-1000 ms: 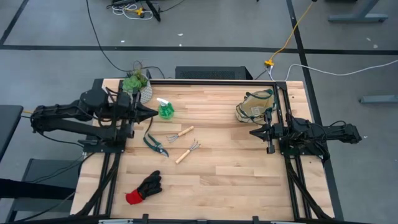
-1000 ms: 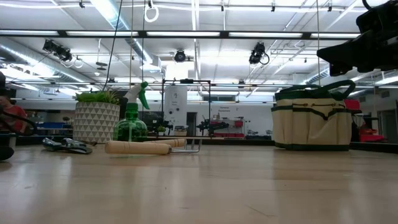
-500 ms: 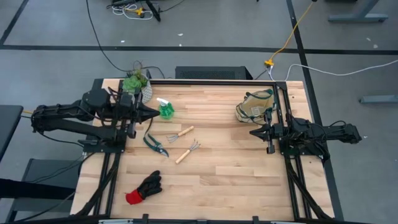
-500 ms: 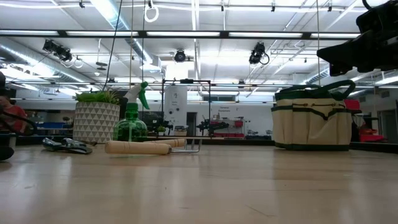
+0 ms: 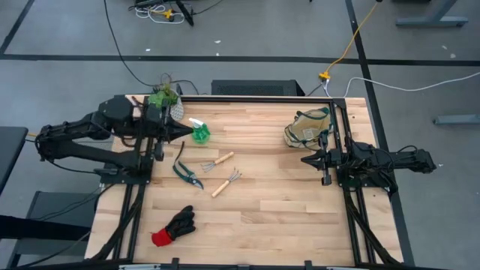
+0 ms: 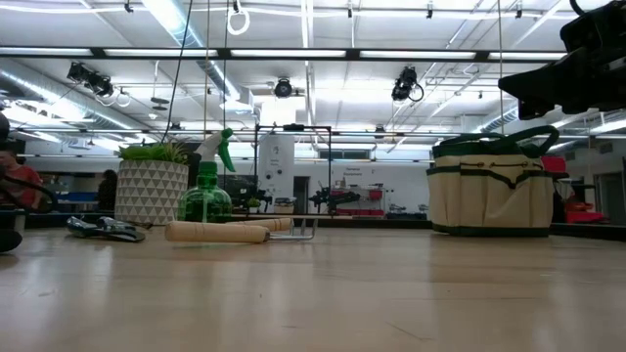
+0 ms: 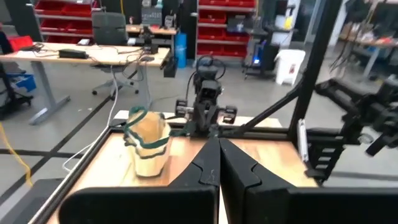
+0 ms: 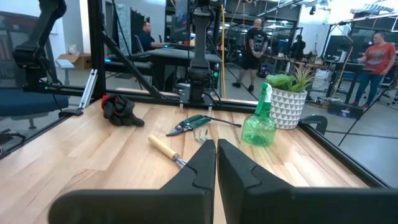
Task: Pick & Place Garden tools in Gardening bag
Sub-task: Put the green spray bottle into the brown gardening bag
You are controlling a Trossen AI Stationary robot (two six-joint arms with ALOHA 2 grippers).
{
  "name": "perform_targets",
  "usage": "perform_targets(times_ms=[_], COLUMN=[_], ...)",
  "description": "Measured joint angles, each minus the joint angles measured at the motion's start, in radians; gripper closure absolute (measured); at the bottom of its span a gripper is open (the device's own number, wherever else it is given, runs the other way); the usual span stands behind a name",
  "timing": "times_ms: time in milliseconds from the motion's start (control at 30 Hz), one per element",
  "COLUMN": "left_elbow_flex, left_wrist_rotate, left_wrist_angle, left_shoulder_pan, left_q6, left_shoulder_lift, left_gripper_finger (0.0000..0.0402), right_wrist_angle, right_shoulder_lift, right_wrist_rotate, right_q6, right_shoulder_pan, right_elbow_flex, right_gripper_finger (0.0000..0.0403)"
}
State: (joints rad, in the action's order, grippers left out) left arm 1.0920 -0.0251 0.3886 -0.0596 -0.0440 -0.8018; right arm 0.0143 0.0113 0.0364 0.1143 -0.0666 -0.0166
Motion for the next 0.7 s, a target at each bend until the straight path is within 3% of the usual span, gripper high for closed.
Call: perform_targets(times_ms=[433, 700], left_elbow_flex=[0.029, 0.029], left_wrist_rotate=[-0.247, -0.34], left_wrist_angle=[0.043, 0.154], left_shoulder_pan=[-0.217, -0.372], left_q6=[0.044, 0.099], left_shoulder_lift=[-0.083, -0.141], left_gripper_finger=[0.0401, 0.04], right_wrist_angle=[0.0, 0.0], right_shoulder_lift=[0.0, 0.0], right_wrist_rotate=[0.0, 0.0], right_q6=[0.0, 0.0], right_shoulder_pan=[0.0, 0.0], right_elbow_flex=[0.0, 0.0], right_gripper_finger=[0.0382, 0.0382])
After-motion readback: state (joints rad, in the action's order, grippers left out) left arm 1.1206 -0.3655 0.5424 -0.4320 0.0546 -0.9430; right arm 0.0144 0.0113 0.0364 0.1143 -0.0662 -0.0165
